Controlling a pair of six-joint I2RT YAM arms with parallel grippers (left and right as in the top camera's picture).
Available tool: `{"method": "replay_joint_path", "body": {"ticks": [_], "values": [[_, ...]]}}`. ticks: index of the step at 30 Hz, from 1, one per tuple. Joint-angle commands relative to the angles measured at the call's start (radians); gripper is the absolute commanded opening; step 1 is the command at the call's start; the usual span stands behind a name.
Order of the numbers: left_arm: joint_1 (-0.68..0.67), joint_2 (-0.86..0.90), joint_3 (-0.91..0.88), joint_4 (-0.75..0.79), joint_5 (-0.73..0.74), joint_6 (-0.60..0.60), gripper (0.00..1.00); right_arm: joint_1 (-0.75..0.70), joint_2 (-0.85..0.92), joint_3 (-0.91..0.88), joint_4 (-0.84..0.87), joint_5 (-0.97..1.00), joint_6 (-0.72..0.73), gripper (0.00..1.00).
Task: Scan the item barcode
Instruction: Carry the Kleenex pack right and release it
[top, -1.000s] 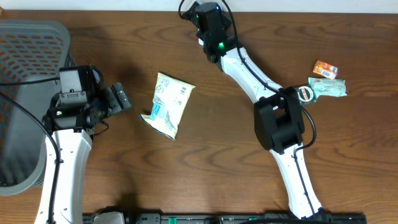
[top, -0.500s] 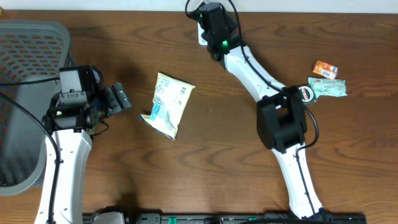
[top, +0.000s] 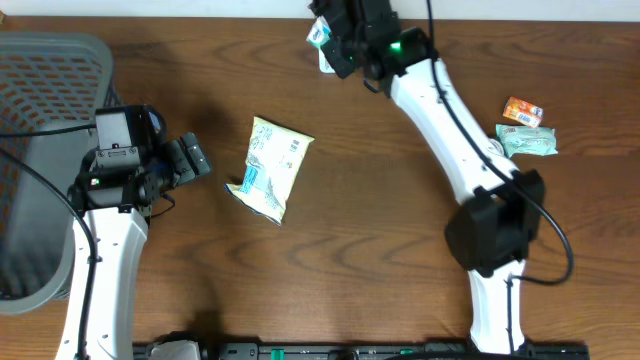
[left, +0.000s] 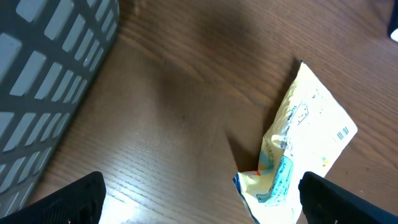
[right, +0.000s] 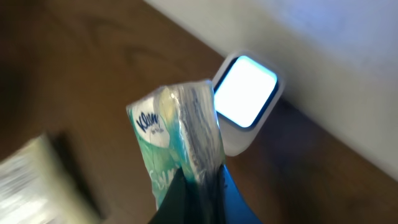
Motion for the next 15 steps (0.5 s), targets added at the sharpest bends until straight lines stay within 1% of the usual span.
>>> {"method": "replay_joint_path", "body": {"ticks": [1,3,4,5,6,7,9,12,15], "values": [[0.003,0.002,0.001,-0.002,-0.002,-0.001,0.98,-0.034,-0.118,0.005,-0.136,-0.114,0.212,0.01],[0.003,0.002,0.001,-0.002,-0.002,-0.001,0.98,-0.055,-0.16,0.005,-0.238,-0.114,0.302,0.01],[0.003,0.002,0.001,-0.002,-0.002,-0.001,0.98,-0.069,-0.178,0.005,-0.296,-0.114,0.33,0.01],[0.003,0.002,0.001,-0.002,-0.002,-0.001,0.98,-0.098,-0.198,0.005,-0.398,-0.107,0.349,0.01],[0.003,0.002,0.001,-0.002,-0.002,-0.001,0.98,-0.118,-0.201,0.005,-0.452,-0.095,0.363,0.01],[0.003,0.002,0.001,-0.002,-0.002,-0.001,0.98,-0.161,-0.198,0.003,-0.544,-0.047,0.411,0.01],[0.003,0.002,0.001,-0.002,-0.002,-0.001,0.98,-0.236,-0.182,-0.024,-0.626,0.052,0.484,0.01],[0.003,0.002,0.001,-0.002,-0.002,-0.001,0.98,-0.308,-0.173,-0.08,-0.654,0.146,0.55,0.01],[0.003,0.002,0.001,-0.002,-0.002,-0.001,0.98,-0.376,-0.173,-0.161,-0.635,0.192,0.592,0.01]]}}
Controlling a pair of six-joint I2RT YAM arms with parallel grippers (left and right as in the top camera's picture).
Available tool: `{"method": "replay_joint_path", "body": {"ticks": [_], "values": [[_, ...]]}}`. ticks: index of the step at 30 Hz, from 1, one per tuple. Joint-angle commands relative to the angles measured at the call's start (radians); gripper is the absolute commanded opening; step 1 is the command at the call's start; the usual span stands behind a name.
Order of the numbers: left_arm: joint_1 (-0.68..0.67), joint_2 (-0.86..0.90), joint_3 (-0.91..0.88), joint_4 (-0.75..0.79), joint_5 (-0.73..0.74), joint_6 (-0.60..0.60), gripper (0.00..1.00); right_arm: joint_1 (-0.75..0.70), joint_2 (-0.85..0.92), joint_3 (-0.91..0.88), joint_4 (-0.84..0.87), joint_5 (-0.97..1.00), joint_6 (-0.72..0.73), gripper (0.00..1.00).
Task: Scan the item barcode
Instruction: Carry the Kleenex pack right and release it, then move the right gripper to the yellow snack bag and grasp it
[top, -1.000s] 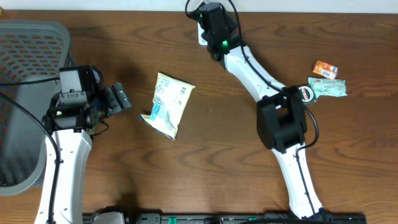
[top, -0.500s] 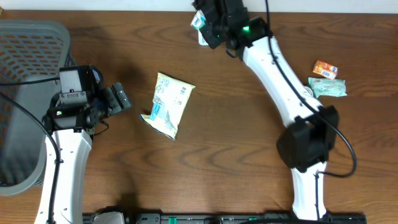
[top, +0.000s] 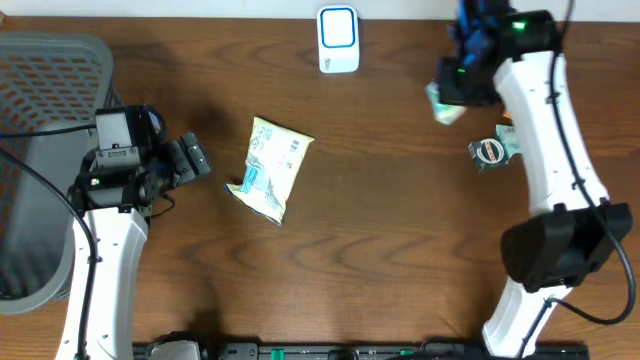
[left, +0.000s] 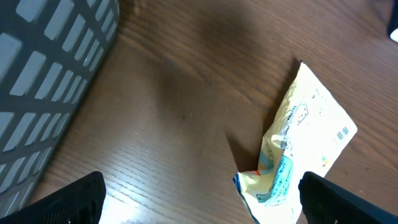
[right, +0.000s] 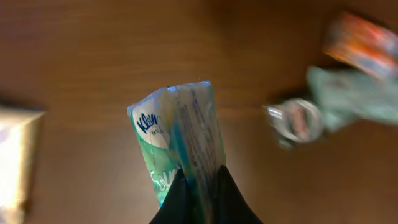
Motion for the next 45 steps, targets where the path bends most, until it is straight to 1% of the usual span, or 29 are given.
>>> {"method": "replay_joint_path", "body": {"ticks": [1,8,9,10,11,12,13,14,15,17,20,23,25,28,31,32,33,40,43,45], "values": [[0.003,0.002,0.001,-0.002,-0.002,-0.001,0.98,-0.082,0.019,-0.095,0.016,0.118,0.113,0.01],[0.003,0.002,0.001,-0.002,-0.002,-0.001,0.98,-0.206,0.019,-0.255,0.122,0.116,0.12,0.01],[0.003,0.002,0.001,-0.002,-0.002,-0.001,0.98,-0.217,0.019,-0.266,0.126,0.116,0.119,0.04],[0.003,0.002,0.001,-0.002,-0.002,-0.001,0.98,-0.226,0.019,-0.274,0.127,0.116,0.119,0.11],[0.003,0.002,0.001,-0.002,-0.002,-0.001,0.98,-0.235,0.019,-0.279,0.126,0.116,0.119,0.22],[0.003,0.002,0.001,-0.002,-0.002,-0.001,0.98,-0.241,0.019,-0.28,0.124,0.116,0.119,0.41],[0.003,0.002,0.001,-0.002,-0.002,-0.001,0.98,-0.247,0.019,-0.28,0.122,0.116,0.119,0.54],[0.003,0.002,0.001,-0.002,-0.002,-0.001,0.98,-0.249,0.019,-0.28,0.122,0.114,0.119,0.61],[0.003,0.002,0.001,-0.002,-0.002,-0.001,0.98,-0.25,0.019,-0.28,0.122,0.106,0.118,0.64],[0.003,0.002,0.001,-0.002,-0.002,-0.001,0.98,-0.248,0.018,-0.273,0.123,0.056,0.083,0.66],[0.003,0.002,0.001,-0.002,-0.002,-0.001,0.98,-0.244,0.017,-0.238,0.118,-0.044,0.037,0.66],[0.003,0.002,0.001,-0.002,-0.002,-0.001,0.98,-0.221,0.013,-0.164,0.101,-0.195,-0.018,0.65],[0.003,0.002,0.001,-0.002,-0.002,-0.001,0.98,-0.188,0.011,-0.117,0.103,-0.289,-0.071,0.66],[0.003,0.002,0.001,-0.002,-0.002,-0.001,0.98,-0.13,0.011,-0.077,0.123,-0.373,-0.095,0.67],[0.003,0.002,0.001,-0.002,-0.002,-0.001,0.98,-0.056,0.013,-0.078,0.173,-0.422,-0.095,0.67],[0.003,0.002,0.001,-0.002,-0.002,-0.001,0.98,-0.001,0.02,-0.084,0.207,-0.43,-0.094,0.66],[0.003,0.002,0.001,-0.002,-0.002,-0.001,0.98,0.025,0.027,-0.084,0.22,-0.43,-0.09,0.66],[0.003,0.002,0.001,-0.002,-0.002,-0.001,0.98,0.233,0.123,-0.084,0.375,-0.464,0.003,0.62],[0.003,0.002,0.001,-0.002,-0.002,-0.001,0.98,0.316,0.179,-0.084,0.462,-0.49,0.043,0.59],[0.003,0.002,0.001,-0.002,-0.002,-0.001,0.98,0.369,0.219,-0.084,0.528,-0.498,0.076,0.53]]}}
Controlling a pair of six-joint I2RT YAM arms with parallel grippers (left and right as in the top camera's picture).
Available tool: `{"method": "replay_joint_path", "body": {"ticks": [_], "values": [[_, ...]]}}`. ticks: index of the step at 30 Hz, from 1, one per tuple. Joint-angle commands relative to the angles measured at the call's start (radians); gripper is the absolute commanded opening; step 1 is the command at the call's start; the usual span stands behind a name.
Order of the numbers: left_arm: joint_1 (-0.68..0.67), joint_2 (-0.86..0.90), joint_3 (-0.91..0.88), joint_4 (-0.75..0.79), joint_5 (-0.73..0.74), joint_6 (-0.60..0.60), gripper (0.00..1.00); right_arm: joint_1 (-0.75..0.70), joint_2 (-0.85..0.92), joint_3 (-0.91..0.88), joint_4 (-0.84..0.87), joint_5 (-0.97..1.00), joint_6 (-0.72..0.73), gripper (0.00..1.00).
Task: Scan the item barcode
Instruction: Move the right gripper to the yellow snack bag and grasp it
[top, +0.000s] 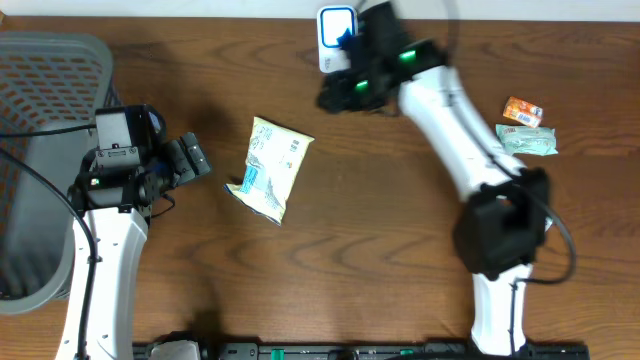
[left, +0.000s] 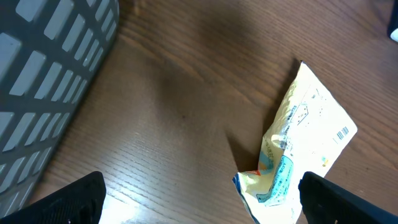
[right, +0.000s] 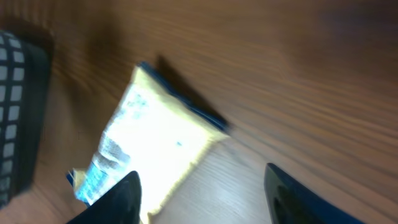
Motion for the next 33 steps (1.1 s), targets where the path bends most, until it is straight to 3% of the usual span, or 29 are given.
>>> {"method": "replay_joint_path", "body": {"ticks": [1,4,7,15,21,23,27,33], "values": [[0.003,0.002,0.001,-0.003,-0.002,-0.001,0.98,0.092,0.077,0.005,0.083,-0.053,0.077,0.49],[0.003,0.002,0.001,-0.003,-0.002,-0.001,0.98,0.156,0.129,0.005,0.185,-0.064,0.087,0.36],[0.003,0.002,0.001,-0.003,-0.002,-0.001,0.98,0.2,0.169,0.005,0.251,-0.047,0.087,0.33],[0.003,0.002,0.001,-0.003,-0.002,-0.001,0.98,0.223,0.211,0.005,0.345,0.023,-0.024,0.35],[0.003,0.002,0.001,-0.006,-0.006,0.006,0.98,0.224,0.216,0.005,0.341,-0.031,-0.086,0.49],[0.003,-0.002,0.001,-0.052,-0.038,0.08,0.98,0.229,0.216,0.005,0.356,-0.124,-0.121,0.52],[0.003,-0.001,0.001,-0.112,-0.044,0.094,0.98,0.254,0.216,0.005,0.377,-0.179,-0.116,0.53],[0.003,-0.001,0.001,-0.111,-0.044,0.094,0.98,0.311,0.224,0.005,0.327,-0.178,-0.029,0.45]]}}
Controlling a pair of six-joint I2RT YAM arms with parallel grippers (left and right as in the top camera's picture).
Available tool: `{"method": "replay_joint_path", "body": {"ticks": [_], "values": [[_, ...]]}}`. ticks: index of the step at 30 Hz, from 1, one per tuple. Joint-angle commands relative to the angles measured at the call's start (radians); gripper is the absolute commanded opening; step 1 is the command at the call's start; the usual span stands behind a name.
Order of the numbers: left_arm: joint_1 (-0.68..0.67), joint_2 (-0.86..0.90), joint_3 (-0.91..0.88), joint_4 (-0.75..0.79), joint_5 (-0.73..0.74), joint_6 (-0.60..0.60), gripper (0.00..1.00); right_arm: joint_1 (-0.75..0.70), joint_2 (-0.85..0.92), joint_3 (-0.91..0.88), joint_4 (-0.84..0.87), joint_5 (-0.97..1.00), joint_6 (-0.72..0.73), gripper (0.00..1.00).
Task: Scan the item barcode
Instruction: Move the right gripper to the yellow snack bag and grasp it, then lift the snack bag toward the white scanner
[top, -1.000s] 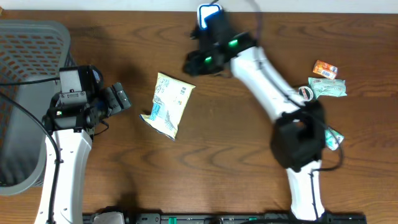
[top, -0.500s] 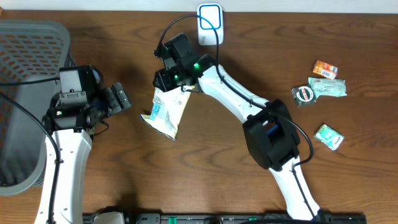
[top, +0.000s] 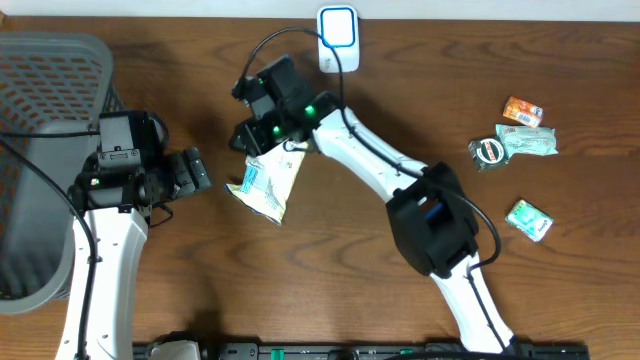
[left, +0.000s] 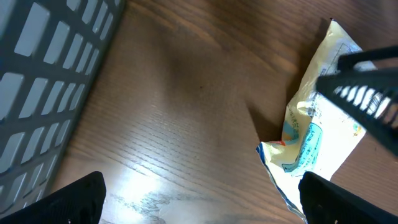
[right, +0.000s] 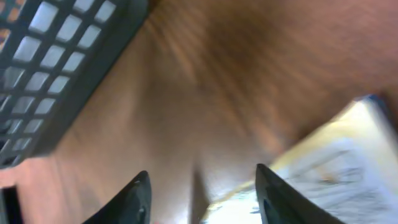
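A pale yellow snack bag with blue print lies flat on the table left of centre; it also shows in the left wrist view and blurred in the right wrist view. My right gripper is open over the bag's far left corner, with nothing between its fingers. My left gripper is open just left of the bag, holding nothing. The white scanner stands at the back edge. A green tissue pack lies at the right.
A grey mesh basket fills the left side, close to my left arm, and shows in both wrist views. At the far right lie an orange packet, a pale green pack and a small round tin.
My right gripper, open near the scanner, has moved left and forward to the snack bag's far left corner. My left gripper has shifted slightly; the bag sits further right in its view.
My right gripper held the green tissue pack up by the scanner, then carried it over the right side near the other items. Later it was open and empty near the scanner. Now the pack lies at the right, and the gripper is over the snack bag.
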Motion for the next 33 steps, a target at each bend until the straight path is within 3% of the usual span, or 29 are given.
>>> {"method": "replay_joint_path", "body": {"ticks": [1,9,20,26,30,33], "values": [[0.003,-0.001,0.001,-0.005,-0.016,0.022,0.98,0.047,0.023,0.005,-0.047,-0.038,0.043,0.45],[0.003,-0.001,0.001,0.037,-0.016,0.018,0.98,0.063,0.018,0.006,-0.347,-0.05,0.028,0.41],[0.003,-0.001,0.001,0.041,0.087,0.01,0.98,-0.107,-0.011,0.008,-0.674,0.082,-0.137,0.45],[0.002,0.0,-0.008,0.098,0.218,0.01,0.98,-0.15,-0.064,0.008,-0.702,0.021,-0.232,0.48],[0.002,0.006,-0.021,0.123,0.23,-0.068,0.81,-0.169,-0.154,0.008,-0.658,0.029,-0.239,0.5],[0.002,0.03,-0.023,0.125,0.226,-0.128,0.78,-0.188,-0.21,0.008,-0.542,0.098,-0.224,0.5]]}}
